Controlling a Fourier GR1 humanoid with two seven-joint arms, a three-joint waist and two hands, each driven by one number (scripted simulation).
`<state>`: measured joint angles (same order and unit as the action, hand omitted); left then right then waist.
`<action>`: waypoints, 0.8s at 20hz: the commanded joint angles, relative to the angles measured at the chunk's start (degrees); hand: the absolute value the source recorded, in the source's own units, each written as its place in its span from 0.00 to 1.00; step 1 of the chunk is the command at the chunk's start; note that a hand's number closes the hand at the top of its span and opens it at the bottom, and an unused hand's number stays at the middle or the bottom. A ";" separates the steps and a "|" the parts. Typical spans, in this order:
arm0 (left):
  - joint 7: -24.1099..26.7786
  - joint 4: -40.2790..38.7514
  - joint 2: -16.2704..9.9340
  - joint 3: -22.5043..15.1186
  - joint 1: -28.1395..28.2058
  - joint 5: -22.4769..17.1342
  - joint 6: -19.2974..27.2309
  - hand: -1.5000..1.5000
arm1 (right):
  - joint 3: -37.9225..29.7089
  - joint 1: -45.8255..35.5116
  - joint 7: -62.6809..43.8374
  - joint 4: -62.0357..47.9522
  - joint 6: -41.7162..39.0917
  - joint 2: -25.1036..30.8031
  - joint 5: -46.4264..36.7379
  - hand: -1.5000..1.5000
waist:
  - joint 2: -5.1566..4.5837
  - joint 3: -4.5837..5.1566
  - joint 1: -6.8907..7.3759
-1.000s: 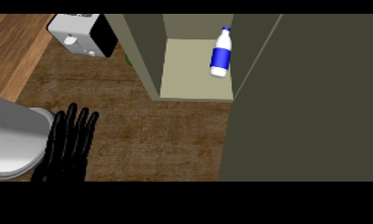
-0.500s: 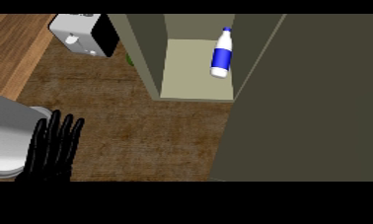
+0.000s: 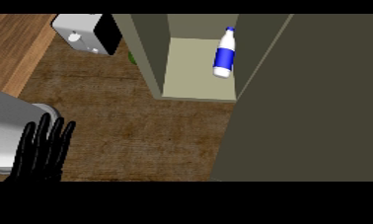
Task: Pick up the bottled water, place it into the cabinet and close the cabinet
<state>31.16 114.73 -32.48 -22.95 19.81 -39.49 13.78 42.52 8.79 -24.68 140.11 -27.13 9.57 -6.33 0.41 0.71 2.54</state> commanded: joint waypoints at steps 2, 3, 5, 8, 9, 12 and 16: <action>0.03 0.72 -1.55 1.88 1.14 -1.21 -1.51 0.00 | 4.20 -6.44 -3.46 -5.18 8.19 -9.07 -4.52 1.00 | -0.20 0.09 1.28; 0.00 0.73 -1.45 2.25 0.35 -1.61 -1.86 0.00 | 3.68 -6.63 -3.35 -4.89 8.03 -9.06 -3.73 1.00 | -0.40 0.14 1.14; 0.51 -0.81 -1.11 1.92 0.27 -1.28 -2.39 0.00 | 4.24 -6.82 -3.59 -4.83 7.90 -9.05 -3.22 1.00 | -0.49 0.18 0.58; 0.77 0.94 -2.34 2.75 1.89 -1.91 -3.52 0.00 | 3.17 -7.18 -3.79 -5.83 7.17 -9.04 -2.55 1.00 | -0.44 0.18 2.43; 0.19 1.03 -2.50 2.23 1.41 -1.44 -3.31 0.00 | 2.13 -7.78 -3.25 -5.88 7.41 -9.04 -2.63 1.00 | -0.68 0.09 2.00; 0.64 0.72 -2.67 3.48 1.59 -2.41 -4.09 0.00 | 1.49 -7.05 -3.07 -5.91 7.66 -9.04 -1.25 1.00 | -1.00 0.15 2.30; 0.42 2.46 -3.18 2.79 1.92 -2.38 -5.10 0.00 | 1.14 -6.10 -2.22 -7.12 8.34 -9.05 2.19 1.00 | -1.47 0.01 3.47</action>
<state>31.80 116.26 -35.06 -20.03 21.53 -41.72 9.57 41.63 6.07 -25.61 139.66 -28.13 10.20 -3.52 -0.67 0.79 5.26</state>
